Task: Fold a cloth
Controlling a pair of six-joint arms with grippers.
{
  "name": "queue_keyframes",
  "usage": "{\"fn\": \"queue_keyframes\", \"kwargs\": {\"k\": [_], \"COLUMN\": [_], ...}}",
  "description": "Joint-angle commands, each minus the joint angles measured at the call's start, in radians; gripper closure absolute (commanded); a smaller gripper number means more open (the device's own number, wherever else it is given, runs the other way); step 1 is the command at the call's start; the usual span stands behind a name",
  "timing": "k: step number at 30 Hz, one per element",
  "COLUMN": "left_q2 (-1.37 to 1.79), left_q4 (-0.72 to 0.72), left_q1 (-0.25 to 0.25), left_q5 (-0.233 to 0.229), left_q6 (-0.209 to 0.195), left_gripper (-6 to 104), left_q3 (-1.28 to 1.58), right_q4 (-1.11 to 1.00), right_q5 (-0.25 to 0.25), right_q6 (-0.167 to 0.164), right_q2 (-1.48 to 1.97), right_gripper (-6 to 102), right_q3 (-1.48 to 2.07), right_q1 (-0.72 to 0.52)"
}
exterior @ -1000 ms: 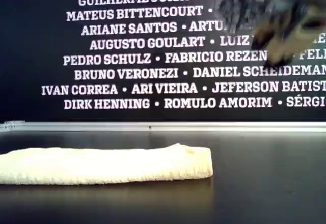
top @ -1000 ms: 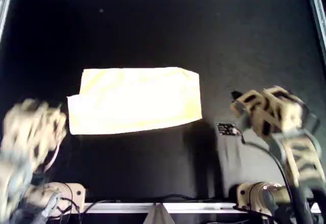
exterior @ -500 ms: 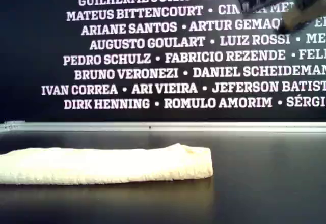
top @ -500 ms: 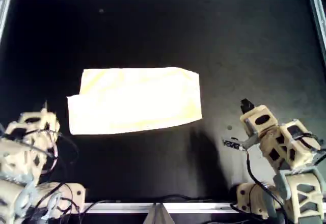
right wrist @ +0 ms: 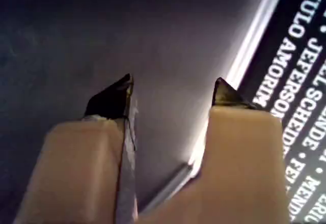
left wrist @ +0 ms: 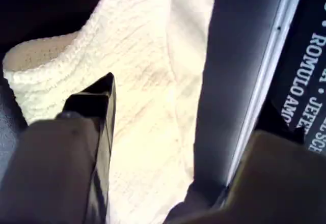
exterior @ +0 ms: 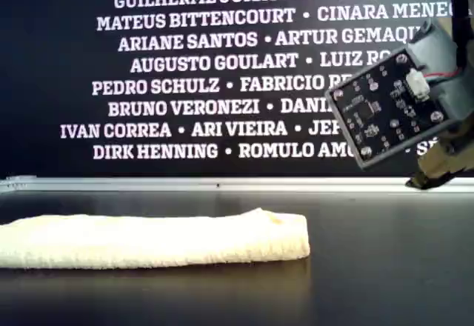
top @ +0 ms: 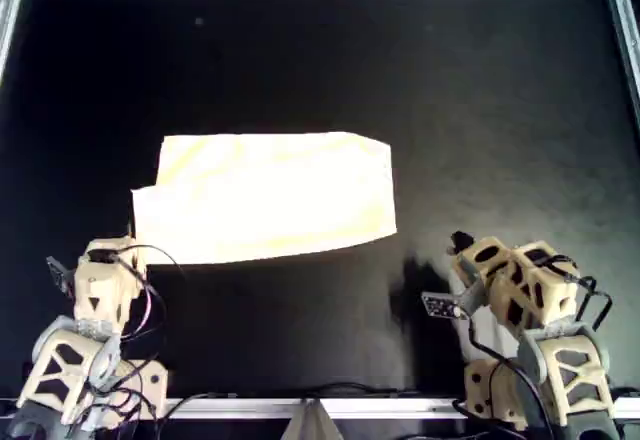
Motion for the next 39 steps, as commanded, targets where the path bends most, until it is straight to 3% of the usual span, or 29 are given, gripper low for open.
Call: {"fn": "queue_keyframes", "kwargs": {"k": [1,7,9,17,20,25,29,32,39], "left_q2": [0.009,0.009,0.009,0.009,0.009,0.008,0.008,0.008,0.008], "left_q4": [-0.031,-0.031,-0.029,-0.028,-0.026,-0.026,-0.026,-0.026,-0.026], "left_q1": [-0.005,-0.014,-0.014,-0.014,-0.014,-0.003,-0.003,-0.003,-0.003], "left_q5": [0.006,0.008,0.008,0.009,0.009,0.008,0.008,0.008,0.008], "left_q6": [-0.009,-0.012,-0.012,-0.014,-0.014,-0.012,-0.008,-0.005,-0.003], "left_gripper": [1,1,2,2,2,2,2,2,2], "left_q3": [-0.009,-0.009,-0.009,-0.009,-0.009,-0.009,-0.009,-0.009,-0.009], "right_q4": [-0.023,-0.04,-0.08,-0.268,-0.339,-0.345,-0.345,-0.345,-0.345], "right_q5": [-0.008,0.008,0.008,-0.005,-0.006,-0.009,-0.009,-0.009,-0.008], "right_q6": [-0.003,-0.005,-0.021,-0.008,0.052,0.212,0.321,0.35,0.35], "right_q2": [0.002,-0.138,-0.233,-0.782,-1.029,-1.341,-1.476,-1.529,-1.621], "right_gripper": [35,35,34,29,23,19,20,20,20], "right_q3": [-0.015,-0.037,-0.066,-0.402,-0.551,-0.747,-0.848,-0.916,-0.999], "right_q1": [0.035,0.225,0.268,0.272,0.281,0.284,0.299,0.313,0.357]}}
